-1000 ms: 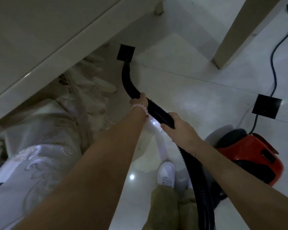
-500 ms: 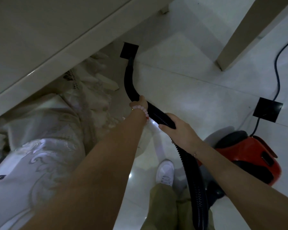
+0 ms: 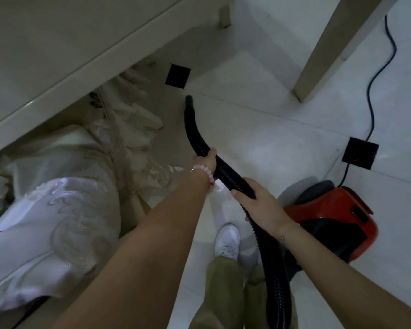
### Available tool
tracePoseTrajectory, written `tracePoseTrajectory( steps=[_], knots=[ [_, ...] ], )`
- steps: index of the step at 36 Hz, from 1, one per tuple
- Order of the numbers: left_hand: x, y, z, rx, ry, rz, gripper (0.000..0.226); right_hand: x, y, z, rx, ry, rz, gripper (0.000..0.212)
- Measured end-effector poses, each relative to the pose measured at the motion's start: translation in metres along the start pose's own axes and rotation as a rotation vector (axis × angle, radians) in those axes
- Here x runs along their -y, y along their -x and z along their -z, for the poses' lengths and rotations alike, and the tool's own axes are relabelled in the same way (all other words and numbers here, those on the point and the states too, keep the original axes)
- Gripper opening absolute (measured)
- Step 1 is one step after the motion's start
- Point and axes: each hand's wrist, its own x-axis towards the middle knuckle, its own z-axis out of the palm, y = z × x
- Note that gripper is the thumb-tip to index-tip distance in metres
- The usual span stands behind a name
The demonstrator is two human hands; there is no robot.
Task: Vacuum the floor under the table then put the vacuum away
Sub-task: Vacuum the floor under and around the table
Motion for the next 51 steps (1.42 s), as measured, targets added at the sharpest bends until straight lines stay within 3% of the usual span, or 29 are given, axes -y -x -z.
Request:
tracePoseTrajectory(
  steps=[2, 5, 7, 10, 12, 14, 28, 31, 34, 37, 42, 47, 51],
  knots=[
    [0.000, 0.005, -0.007, 0.033, 0.079, -0.061, 0.070, -0.002, 0.003, 0.003, -0.025, -0.013, -0.012, 0.020],
    [0.025, -0.031, -0.030, 0.068, 0.242, -0.081, 0.098, -0.008, 0.010, 0.009, -0.054, -0.065, -0.040, 0.012],
    [0.038, -0.044, -0.043, 0.123, 0.277, -0.072, 0.091, -0.011, 0.017, 0.012, -0.060, -0.099, -0.060, 0.011],
    [0.022, 0.014, -0.041, 0.230, 0.303, -0.047, 0.086, -0.014, 0.031, 0.016, -0.068, -0.190, -0.086, 0.015],
    [0.013, 0.042, -0.040, 0.283, 0.320, -0.047, 0.066, -0.015, 0.039, 0.018, -0.088, -0.235, -0.096, 0.016],
    [0.008, 0.054, -0.042, 0.277, 0.328, -0.050, 0.052, -0.017, 0.046, 0.019, -0.116, -0.253, -0.103, 0.017],
    [0.031, 0.094, -0.054, 0.292, 0.275, -0.013, 0.023, -0.023, 0.094, 0.017, -0.122, -0.267, -0.111, 0.012],
    [0.047, 0.093, -0.051, 0.226, 0.263, -0.022, 0.039, -0.024, 0.101, 0.013, -0.097, -0.254, -0.124, 0.009],
    [0.066, 0.089, -0.047, 0.206, 0.325, 0.029, 0.042, -0.026, 0.109, 0.009, -0.065, -0.210, -0.130, 0.011],
    [0.094, 0.067, -0.046, 0.182, 0.367, 0.091, 0.068, -0.028, 0.117, 0.004, -0.030, -0.142, -0.141, 0.017],
    [0.095, 0.111, -0.016, 0.134, 0.495, 0.142, 0.050, -0.032, 0.126, -0.003, 0.006, 0.005, -0.130, 0.017],
    [0.146, 0.083, -0.014, 0.047, 0.448, 0.225, 0.092, -0.036, 0.138, -0.003, 0.065, 0.127, -0.137, 0.020],
    [0.150, 0.104, -0.002, 0.043, 0.468, 0.270, 0.090, -0.035, 0.144, 0.006, 0.128, 0.146, -0.175, 0.027]
  ],
)
